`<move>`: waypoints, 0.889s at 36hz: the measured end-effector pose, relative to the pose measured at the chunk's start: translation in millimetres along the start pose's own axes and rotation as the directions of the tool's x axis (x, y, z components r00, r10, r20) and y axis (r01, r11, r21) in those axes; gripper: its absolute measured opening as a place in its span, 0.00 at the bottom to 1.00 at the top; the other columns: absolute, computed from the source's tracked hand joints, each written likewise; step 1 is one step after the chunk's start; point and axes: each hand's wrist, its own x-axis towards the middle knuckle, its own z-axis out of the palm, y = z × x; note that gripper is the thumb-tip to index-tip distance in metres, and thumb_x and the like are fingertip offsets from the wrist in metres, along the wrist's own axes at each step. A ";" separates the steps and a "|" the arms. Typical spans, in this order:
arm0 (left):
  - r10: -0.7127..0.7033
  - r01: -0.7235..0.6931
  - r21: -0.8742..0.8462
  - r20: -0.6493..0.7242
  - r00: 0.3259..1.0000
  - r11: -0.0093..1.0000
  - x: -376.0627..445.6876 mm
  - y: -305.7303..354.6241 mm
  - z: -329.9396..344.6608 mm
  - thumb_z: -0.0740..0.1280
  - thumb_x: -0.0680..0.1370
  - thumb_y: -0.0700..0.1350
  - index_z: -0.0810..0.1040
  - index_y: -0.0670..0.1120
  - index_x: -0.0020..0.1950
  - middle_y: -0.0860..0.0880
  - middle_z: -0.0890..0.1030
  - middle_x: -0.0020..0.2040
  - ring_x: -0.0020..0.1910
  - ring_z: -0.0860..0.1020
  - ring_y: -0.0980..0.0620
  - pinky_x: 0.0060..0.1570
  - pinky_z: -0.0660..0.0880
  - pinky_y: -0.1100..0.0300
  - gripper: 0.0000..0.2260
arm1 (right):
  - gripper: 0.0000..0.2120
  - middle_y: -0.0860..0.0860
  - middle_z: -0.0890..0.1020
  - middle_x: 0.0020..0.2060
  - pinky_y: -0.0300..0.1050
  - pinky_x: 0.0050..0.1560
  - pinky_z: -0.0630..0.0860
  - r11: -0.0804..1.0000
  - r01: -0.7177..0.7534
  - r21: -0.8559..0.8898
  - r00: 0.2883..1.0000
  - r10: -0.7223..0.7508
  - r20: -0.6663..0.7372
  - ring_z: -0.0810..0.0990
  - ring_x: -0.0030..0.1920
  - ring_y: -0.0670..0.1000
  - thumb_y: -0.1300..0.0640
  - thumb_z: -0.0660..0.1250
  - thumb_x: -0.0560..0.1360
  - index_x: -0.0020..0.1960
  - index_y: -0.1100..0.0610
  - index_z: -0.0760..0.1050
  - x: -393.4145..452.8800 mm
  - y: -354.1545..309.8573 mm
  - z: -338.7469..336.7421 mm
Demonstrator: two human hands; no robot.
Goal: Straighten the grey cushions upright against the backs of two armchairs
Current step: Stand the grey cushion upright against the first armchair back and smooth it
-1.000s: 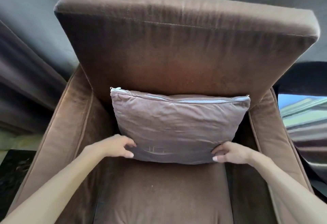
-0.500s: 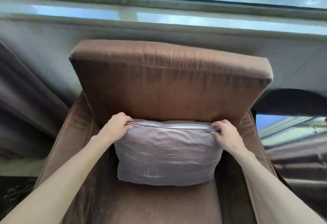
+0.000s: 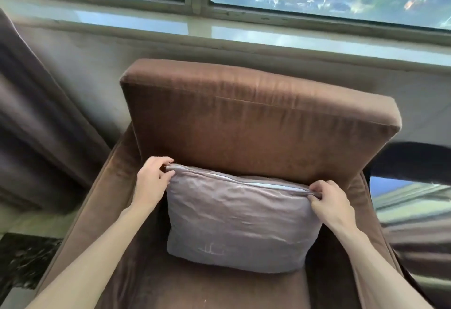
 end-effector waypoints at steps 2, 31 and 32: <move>-0.127 0.120 -0.090 -0.070 0.989 0.989 -8.6 -21.9 -3.2 0.71 0.79 0.41 0.81 0.47 0.60 0.50 0.80 0.54 0.34 0.81 0.57 0.41 0.74 0.68 0.10 | 0.14 0.44 0.76 0.53 0.54 0.52 0.77 0.999 0.038 -0.005 0.999 -0.038 -0.005 0.78 0.55 0.53 0.58 0.62 0.73 0.54 0.43 0.77 -5.5 -19.3 -1.3; -0.813 0.905 -0.351 0.437 0.385 0.240 -121.0 -171.4 143.6 0.42 0.80 0.69 0.75 0.42 0.71 0.39 0.84 0.57 0.37 0.82 0.48 0.39 0.71 0.56 0.39 | 0.08 0.50 0.83 0.25 0.52 0.44 0.82 0.834 0.189 0.518 0.927 -0.325 0.185 0.78 0.32 0.45 0.56 0.66 0.78 0.41 0.56 0.79 -7.4 -296.0 135.1; -0.814 0.908 -0.332 0.433 0.386 0.254 -120.1 -171.8 144.7 0.41 0.80 0.69 0.74 0.42 0.72 0.39 0.84 0.58 0.36 0.80 0.49 0.39 0.70 0.56 0.40 | 0.07 0.50 0.83 0.25 0.58 0.48 0.82 0.822 0.172 0.542 0.932 -0.314 0.180 0.78 0.33 0.48 0.56 0.67 0.78 0.42 0.57 0.79 -7.3 -295.1 134.5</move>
